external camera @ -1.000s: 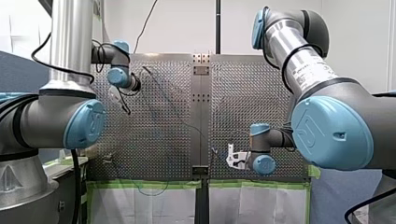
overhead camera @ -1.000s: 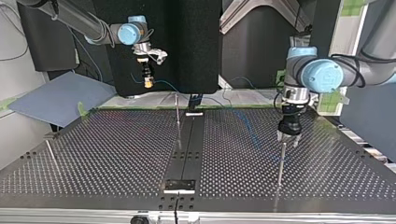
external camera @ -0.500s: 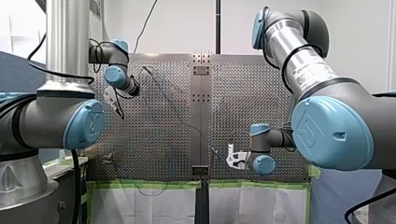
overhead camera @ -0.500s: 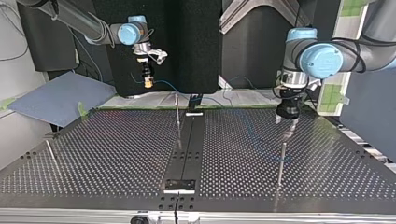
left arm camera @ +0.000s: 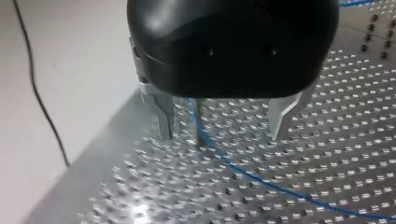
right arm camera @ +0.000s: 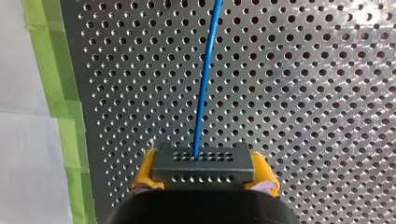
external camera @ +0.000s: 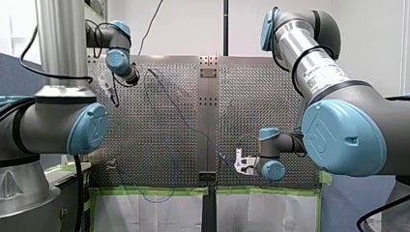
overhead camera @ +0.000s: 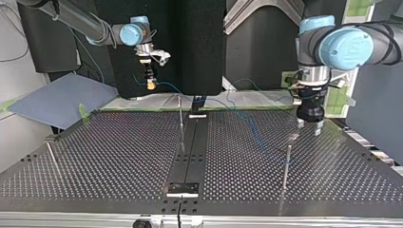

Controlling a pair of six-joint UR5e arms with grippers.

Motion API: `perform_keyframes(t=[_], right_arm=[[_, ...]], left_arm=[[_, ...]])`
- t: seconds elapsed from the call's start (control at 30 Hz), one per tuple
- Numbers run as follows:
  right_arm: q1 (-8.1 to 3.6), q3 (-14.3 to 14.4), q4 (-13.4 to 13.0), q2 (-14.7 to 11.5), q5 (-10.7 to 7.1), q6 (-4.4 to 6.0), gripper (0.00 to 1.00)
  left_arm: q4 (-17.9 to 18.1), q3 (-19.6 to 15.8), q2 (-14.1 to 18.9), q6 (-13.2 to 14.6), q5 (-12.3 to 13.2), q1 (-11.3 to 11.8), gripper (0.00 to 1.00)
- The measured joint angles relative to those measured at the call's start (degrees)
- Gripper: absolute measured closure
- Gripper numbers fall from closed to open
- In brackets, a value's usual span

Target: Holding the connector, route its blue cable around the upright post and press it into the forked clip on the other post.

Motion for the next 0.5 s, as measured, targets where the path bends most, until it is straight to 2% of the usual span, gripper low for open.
perform_keyframes(t=[0.1,0.2,0.5], right_arm=[[0.00,0.00,0.04,0.00,-0.29,0.24,1.00],[0.00,0.01,0.12,0.02,-0.39,0.41,1.00],[0.07,0.01,0.34,0.00,-0.42,0.55,1.00]], left_arm=[[-1.65,1.63,1.65,1.63,-1.13,0.10,0.00],[-3.42,3.39,3.42,2.96,-1.13,0.09,0.00],[-8.46,8.46,8.48,5.13,2.71,-0.21,0.00]])
